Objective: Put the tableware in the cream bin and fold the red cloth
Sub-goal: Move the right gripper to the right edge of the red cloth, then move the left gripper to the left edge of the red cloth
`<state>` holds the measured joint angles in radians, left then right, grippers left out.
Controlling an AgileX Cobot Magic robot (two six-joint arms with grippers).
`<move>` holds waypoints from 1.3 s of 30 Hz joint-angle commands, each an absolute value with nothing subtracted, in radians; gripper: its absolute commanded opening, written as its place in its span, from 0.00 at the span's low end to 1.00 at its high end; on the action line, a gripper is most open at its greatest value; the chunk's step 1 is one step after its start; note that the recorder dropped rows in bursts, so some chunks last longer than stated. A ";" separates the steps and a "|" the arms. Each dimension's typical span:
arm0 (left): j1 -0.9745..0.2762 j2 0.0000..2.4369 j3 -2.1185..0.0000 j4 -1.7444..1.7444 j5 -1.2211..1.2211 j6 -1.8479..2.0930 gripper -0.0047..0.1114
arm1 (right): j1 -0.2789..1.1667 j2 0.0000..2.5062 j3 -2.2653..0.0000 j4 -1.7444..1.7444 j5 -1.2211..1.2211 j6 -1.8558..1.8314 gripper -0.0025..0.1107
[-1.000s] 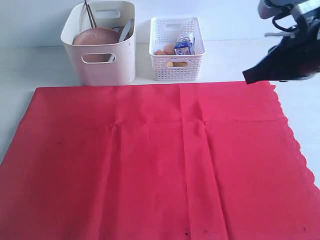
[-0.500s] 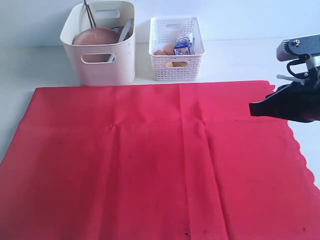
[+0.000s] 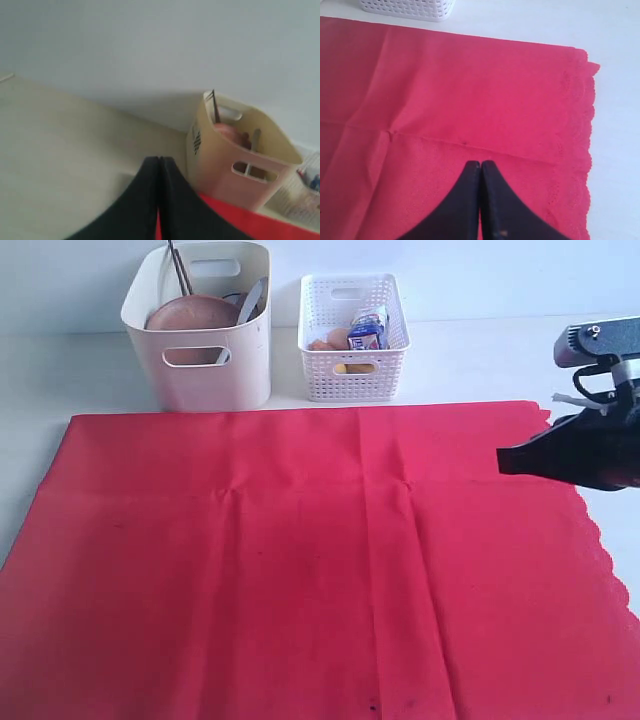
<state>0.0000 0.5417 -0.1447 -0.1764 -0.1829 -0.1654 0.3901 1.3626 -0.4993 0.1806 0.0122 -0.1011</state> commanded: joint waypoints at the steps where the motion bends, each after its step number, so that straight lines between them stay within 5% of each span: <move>1: 0.000 0.776 -0.196 -0.120 -0.195 -0.158 0.06 | 0.384 1.392 -0.496 0.181 -0.015 -0.101 0.02; 5: 0.000 0.984 -0.238 -0.104 -0.203 -0.158 0.11 | 0.384 1.428 -0.496 0.181 -0.044 -0.101 0.02; 16: -0.001 1.436 -0.329 -0.031 -0.295 -0.161 0.61 | 0.384 1.548 -0.496 0.184 -0.100 -0.103 0.02; 27: -0.001 1.734 -0.329 0.297 -0.541 -0.274 0.68 | 0.384 1.583 -0.496 0.182 -0.115 -0.103 0.02; 33: -0.001 1.864 -0.329 0.448 -0.574 -0.274 0.63 | 0.384 1.583 -0.496 0.182 -0.124 -0.103 0.02; 39: 0.001 1.878 -0.329 0.459 -0.557 -0.292 0.04 | 0.384 1.583 -0.496 0.191 -0.115 -0.103 0.02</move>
<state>0.0000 1.8552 -0.3397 0.4561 -0.6571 -0.2836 0.3901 1.5818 -0.4993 0.1886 -0.1082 -0.1011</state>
